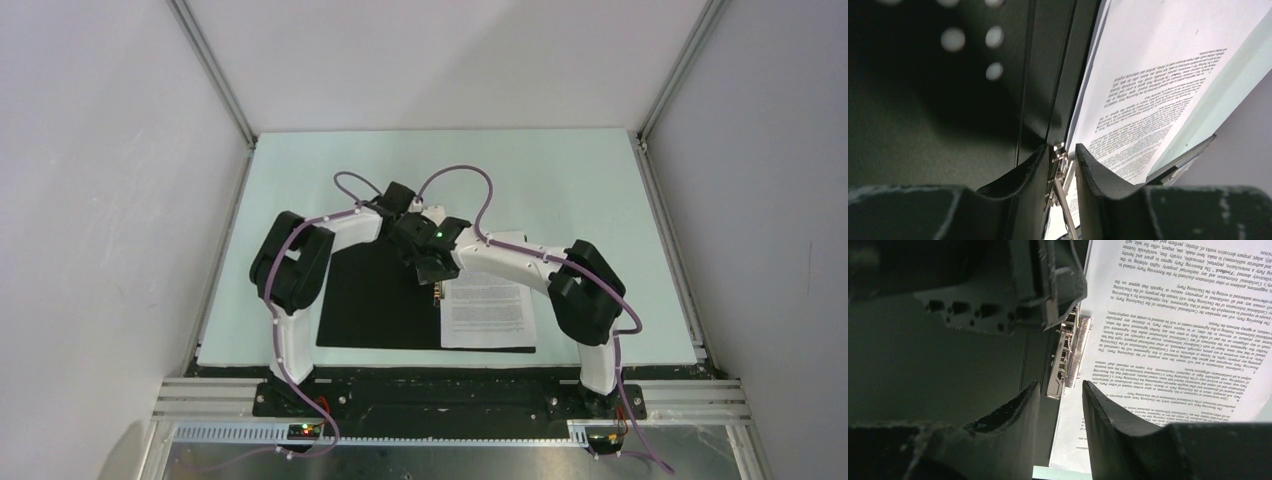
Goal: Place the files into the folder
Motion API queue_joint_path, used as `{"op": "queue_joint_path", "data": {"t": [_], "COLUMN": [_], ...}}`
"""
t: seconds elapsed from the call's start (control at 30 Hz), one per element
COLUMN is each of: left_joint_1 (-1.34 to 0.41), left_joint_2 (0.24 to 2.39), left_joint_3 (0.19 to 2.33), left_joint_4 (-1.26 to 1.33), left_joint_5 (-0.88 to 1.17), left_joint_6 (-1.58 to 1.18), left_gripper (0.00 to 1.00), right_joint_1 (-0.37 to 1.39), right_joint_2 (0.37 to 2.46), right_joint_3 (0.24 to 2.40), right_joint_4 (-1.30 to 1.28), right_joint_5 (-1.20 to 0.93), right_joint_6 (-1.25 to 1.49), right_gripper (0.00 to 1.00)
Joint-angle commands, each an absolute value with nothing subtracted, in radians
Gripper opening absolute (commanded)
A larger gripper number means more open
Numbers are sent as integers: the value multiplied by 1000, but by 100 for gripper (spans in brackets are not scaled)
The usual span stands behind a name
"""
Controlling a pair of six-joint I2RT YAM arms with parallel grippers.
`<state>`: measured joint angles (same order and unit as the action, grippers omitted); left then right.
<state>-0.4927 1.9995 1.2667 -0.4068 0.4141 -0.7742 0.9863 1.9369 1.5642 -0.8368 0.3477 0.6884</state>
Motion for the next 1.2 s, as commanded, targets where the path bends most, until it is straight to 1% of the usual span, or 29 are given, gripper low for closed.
{"op": "queue_joint_path", "data": {"t": [0.0,0.1,0.23,0.33,0.63,0.7,0.73,0.87,1.17], "left_joint_1": [-523,-544,-578,-588,-600,-606,-609,-617,-646], "left_joint_2": [1964,1933,1927,1921,1859,1846,1841,1854,1889], "left_joint_3": [1159,1122,1160,1171,1093,1083,1082,1099,1145], "left_joint_4": [-440,-423,-418,-420,-418,-417,-417,-410,-404], "left_joint_5": [260,205,176,158,112,101,100,102,95], "left_joint_6": [-894,-979,-1058,-1084,-1156,-1186,-1193,-1228,-1273], "left_gripper": [33,33,34,34,31,31,31,31,31], "right_joint_1": [977,956,938,938,940,938,938,926,887], "right_joint_2": [1906,1862,1814,1816,1825,1818,1811,1784,1732], "right_joint_3": [1516,1437,1385,1381,1370,1355,1338,1287,1195], "right_joint_4": [-783,-745,-700,-681,-645,-639,-636,-620,-579], "right_joint_5": [370,358,334,323,297,298,298,301,301], "right_joint_6": [698,694,670,648,637,636,638,647,634], "right_gripper": [41,41,42,42,42,41,39,37,36]}}
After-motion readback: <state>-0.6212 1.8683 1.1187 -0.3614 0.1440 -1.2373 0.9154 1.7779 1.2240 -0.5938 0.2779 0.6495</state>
